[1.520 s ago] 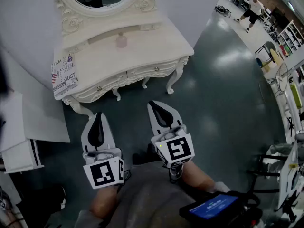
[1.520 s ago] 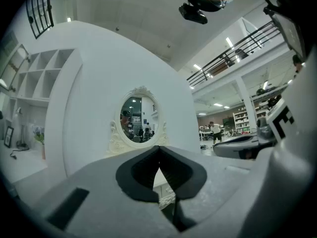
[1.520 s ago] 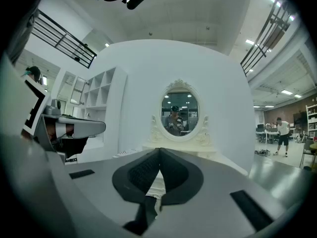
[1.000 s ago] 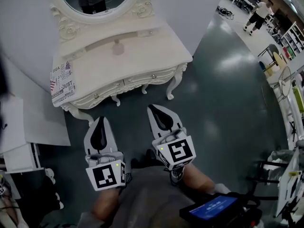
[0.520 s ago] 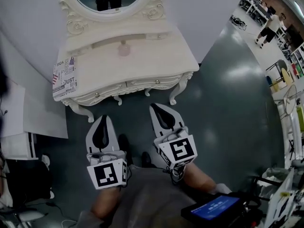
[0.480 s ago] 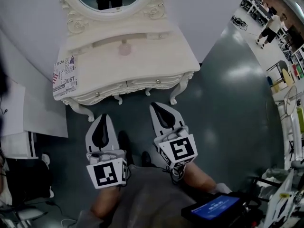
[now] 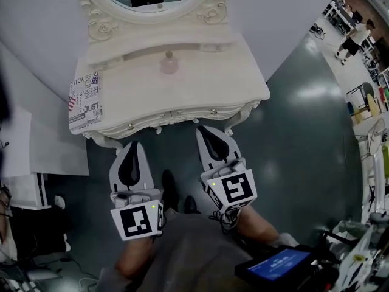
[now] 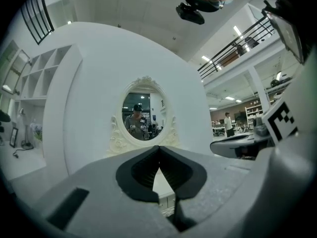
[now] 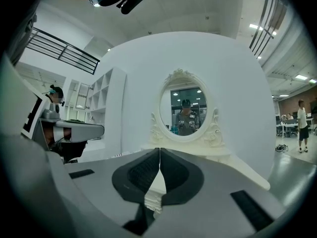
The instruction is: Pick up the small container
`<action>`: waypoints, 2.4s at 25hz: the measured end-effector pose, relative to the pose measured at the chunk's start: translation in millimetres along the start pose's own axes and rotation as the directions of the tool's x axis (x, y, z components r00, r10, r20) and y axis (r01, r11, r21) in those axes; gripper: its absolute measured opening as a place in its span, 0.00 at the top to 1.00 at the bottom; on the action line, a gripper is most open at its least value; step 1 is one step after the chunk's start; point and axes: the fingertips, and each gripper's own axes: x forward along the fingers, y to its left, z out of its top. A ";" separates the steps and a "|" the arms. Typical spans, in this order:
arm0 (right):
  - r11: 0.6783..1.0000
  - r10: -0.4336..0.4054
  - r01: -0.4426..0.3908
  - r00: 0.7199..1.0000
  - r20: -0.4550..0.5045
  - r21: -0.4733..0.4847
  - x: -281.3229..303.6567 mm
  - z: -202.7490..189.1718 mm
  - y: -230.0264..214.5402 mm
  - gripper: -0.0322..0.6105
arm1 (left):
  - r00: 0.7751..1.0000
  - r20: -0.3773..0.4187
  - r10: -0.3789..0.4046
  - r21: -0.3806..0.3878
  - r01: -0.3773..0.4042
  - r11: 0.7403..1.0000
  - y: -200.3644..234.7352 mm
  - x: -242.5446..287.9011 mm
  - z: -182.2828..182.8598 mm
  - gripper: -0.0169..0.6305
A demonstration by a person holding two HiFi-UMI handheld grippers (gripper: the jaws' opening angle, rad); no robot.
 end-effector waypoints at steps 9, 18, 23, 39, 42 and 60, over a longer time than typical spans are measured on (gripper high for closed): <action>0.999 -0.045 0.045 0.999 -0.009 -0.011 94.5 1.3 -14.9 0.93 | 0.999 0.001 -0.047 -0.018 0.047 0.999 54.0 88.4 -12.9 0.95; 0.990 -0.136 0.138 0.989 0.049 -0.031 135.9 37.2 -32.4 0.93 | 0.990 0.072 -0.120 -0.013 0.121 0.993 77.2 142.3 13.8 0.95; 0.983 -0.178 0.180 0.982 0.067 -0.035 141.1 45.5 -40.8 0.93 | 0.984 0.095 -0.147 -0.007 0.149 0.989 78.3 155.8 20.2 0.95; 0.982 -0.189 0.189 0.982 0.021 -0.013 170.5 24.5 -67.7 0.93 | 0.986 0.040 -0.162 -0.021 0.163 0.986 76.1 195.1 -2.2 0.95; 0.983 -0.181 0.181 0.983 0.013 -0.005 179.6 19.8 -79.8 0.93 | 0.987 0.028 -0.160 -0.017 0.160 0.987 71.4 207.9 -6.1 0.95; 1.000 0.000 0.001 0.998 0.063 -0.011 276.6 50.2 -151.2 0.93 | 0.999 0.044 -0.019 0.044 0.017 0.999 69.0 309.5 27.6 0.95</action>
